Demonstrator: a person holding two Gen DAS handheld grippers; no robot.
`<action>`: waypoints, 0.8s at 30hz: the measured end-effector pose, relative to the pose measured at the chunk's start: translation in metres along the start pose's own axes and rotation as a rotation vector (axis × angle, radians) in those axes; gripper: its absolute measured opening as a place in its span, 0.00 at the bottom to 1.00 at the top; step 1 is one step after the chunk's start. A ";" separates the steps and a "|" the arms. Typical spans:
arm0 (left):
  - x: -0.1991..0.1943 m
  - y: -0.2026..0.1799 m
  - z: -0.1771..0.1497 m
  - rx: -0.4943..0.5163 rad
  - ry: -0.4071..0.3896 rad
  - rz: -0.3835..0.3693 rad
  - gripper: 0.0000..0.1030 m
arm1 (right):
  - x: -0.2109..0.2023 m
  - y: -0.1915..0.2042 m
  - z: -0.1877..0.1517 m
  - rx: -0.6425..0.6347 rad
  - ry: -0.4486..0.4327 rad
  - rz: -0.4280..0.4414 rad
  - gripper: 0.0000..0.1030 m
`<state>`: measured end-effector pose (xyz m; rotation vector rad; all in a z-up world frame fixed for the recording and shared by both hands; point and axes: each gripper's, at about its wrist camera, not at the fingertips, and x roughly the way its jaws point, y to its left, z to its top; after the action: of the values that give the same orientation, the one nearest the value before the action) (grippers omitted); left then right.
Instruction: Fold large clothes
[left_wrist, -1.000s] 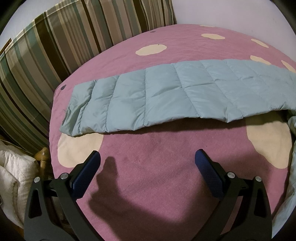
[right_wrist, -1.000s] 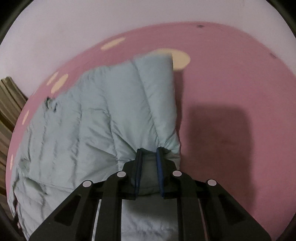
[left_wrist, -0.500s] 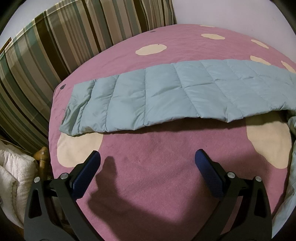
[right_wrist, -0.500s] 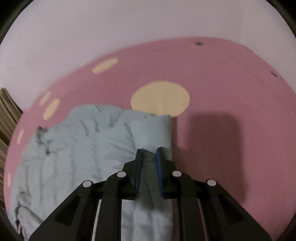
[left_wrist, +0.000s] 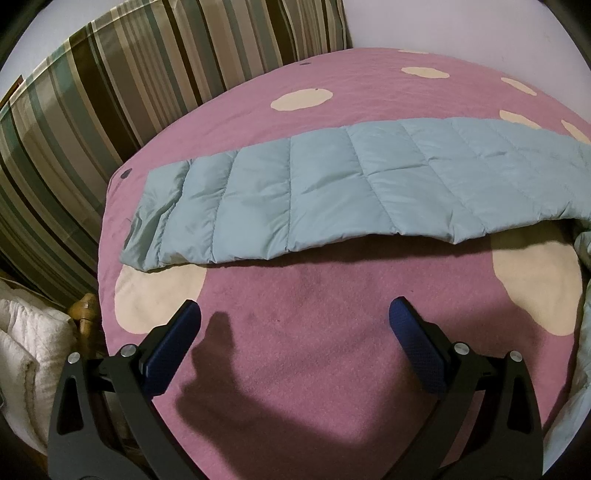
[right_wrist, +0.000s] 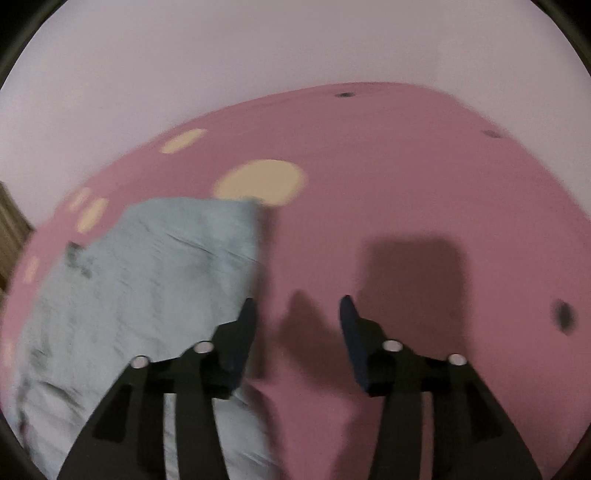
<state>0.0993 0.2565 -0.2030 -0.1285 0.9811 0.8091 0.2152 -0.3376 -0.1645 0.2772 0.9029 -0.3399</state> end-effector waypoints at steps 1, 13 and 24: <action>0.000 0.001 0.000 0.000 -0.001 0.000 0.98 | -0.005 -0.009 -0.011 -0.004 -0.005 -0.053 0.56; 0.001 0.002 0.000 -0.020 0.007 -0.025 0.98 | 0.002 -0.050 -0.068 0.002 0.019 -0.255 0.78; 0.004 0.020 -0.006 -0.113 0.034 -0.172 0.98 | 0.002 -0.048 -0.069 0.016 0.015 -0.267 0.81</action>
<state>0.0827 0.2700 -0.2044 -0.3209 0.9428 0.7062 0.1481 -0.3561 -0.2112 0.1740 0.9538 -0.5928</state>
